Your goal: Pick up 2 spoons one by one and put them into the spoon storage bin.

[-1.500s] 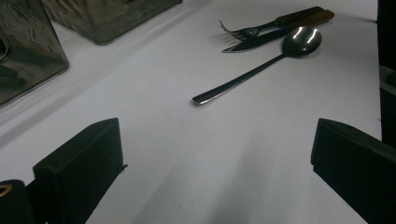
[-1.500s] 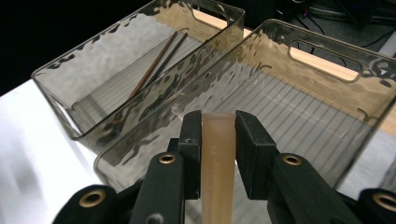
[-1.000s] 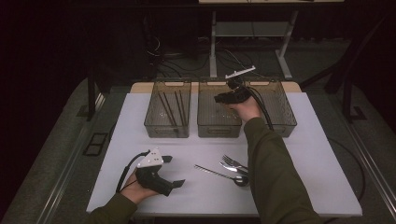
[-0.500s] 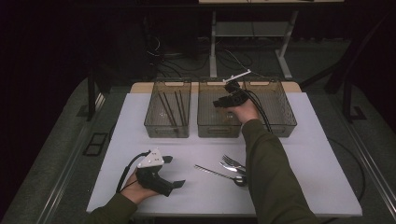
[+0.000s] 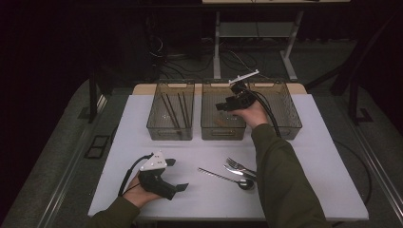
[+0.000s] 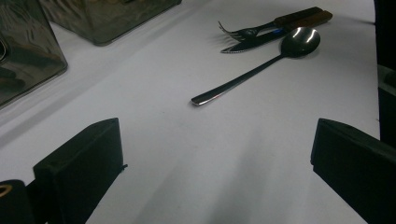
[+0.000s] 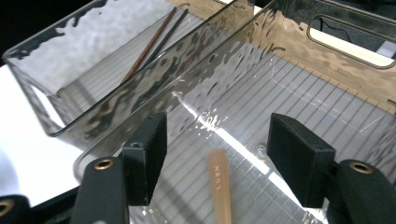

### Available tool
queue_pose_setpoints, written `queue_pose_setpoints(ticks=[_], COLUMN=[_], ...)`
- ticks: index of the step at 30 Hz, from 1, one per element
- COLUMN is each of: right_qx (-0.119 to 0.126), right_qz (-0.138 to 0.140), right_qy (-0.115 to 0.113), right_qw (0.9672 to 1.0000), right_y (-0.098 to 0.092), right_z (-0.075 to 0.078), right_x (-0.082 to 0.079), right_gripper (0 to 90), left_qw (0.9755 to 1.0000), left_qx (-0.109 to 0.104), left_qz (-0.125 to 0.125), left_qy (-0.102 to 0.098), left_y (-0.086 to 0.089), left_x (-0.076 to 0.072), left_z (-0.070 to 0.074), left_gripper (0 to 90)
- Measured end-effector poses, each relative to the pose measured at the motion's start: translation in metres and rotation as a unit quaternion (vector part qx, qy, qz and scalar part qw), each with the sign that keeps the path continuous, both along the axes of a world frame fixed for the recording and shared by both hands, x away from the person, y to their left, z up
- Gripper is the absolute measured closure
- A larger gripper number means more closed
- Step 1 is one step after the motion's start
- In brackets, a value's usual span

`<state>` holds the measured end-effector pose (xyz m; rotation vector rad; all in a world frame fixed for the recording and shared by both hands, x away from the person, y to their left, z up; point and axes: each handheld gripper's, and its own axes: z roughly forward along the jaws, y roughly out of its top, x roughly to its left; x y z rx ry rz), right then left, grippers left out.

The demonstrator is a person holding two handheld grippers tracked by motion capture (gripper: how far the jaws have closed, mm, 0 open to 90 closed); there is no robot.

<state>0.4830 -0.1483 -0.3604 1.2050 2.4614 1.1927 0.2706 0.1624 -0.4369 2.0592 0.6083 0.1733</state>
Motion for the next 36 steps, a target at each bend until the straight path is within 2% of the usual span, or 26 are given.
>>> queue_pose_setpoints(ticks=[3, 8, 15, 22, 26, 32, 36], right_qx=[0.003, 0.009, 0.011, 0.017, 0.021, 0.028, 0.030], right_qz=[0.000, -0.003, 0.010, 0.021, 0.026, 0.025, 0.025], right_qy=[-0.004, 0.004, -0.008, -0.017, -0.020, -0.023, -0.022], right_qw=[1.0000, 1.0000, 0.9999, 0.9995, 0.9992, 0.9991, 0.9990], right_y=[-0.005, -0.018, -0.035, -0.051, -0.059, -0.073, -0.078], right_z=[0.006, 0.011, 0.013, 0.010, 0.008, 0.000, -0.007], right_x=[-0.008, -0.024, -0.052, -0.078, -0.091, -0.109, -0.120], right_gripper=[37.0, 35.1, 35.0, 34.9, 34.8, 34.8, 34.7], left_qw=[1.0000, 1.0000, 1.0000, 1.0000, 0.9999, 0.9999, 0.9999], left_qx=[0.004, 0.006, 0.006, 0.002, 0.007, -0.006, -0.004], left_qz=[-0.001, 0.000, 0.003, 0.007, 0.007, 0.013, 0.012], left_qy=[-0.001, -0.001, 0.003, 0.003, 0.001, 0.002, 0.007], left_y=[0.000, 0.000, -0.001, -0.001, -0.001, -0.002, -0.002], left_x=[0.000, 0.000, 0.000, 0.000, 0.003, 0.008, 0.011], left_z=[0.000, 0.000, -0.001, -0.002, -0.002, -0.002, 0.000], left_gripper=[1.3, 1.3, 1.3, 1.3, 1.3, 1.2, 0.9])
